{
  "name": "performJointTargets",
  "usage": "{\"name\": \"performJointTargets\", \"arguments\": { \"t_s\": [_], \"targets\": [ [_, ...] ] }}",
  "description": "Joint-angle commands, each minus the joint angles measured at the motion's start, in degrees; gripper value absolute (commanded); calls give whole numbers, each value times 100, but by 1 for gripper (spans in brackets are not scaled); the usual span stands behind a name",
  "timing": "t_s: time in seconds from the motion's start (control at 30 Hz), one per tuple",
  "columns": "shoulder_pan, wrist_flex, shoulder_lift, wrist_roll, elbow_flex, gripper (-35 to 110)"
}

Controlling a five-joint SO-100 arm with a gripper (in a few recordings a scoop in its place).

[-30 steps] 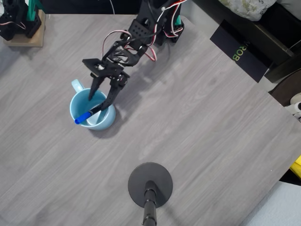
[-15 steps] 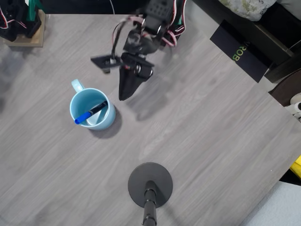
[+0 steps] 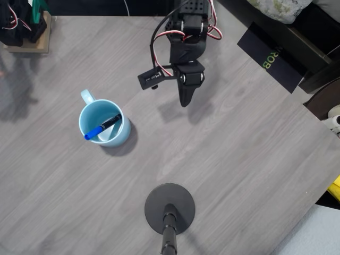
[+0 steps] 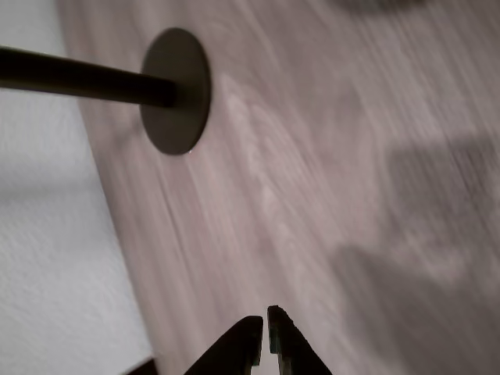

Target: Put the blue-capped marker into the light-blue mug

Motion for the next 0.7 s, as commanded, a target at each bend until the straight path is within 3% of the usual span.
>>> {"name": "performJointTargets", "arguments": {
  "t_s": [0.0, 0.43, 0.67],
  "targets": [
    [-325, -141, 1538, 202, 1239, 0],
    [-562, 765, 4315, 193, 3182, 0],
    [-615, 861, 4482, 272, 3735, 0]
  ]
}}
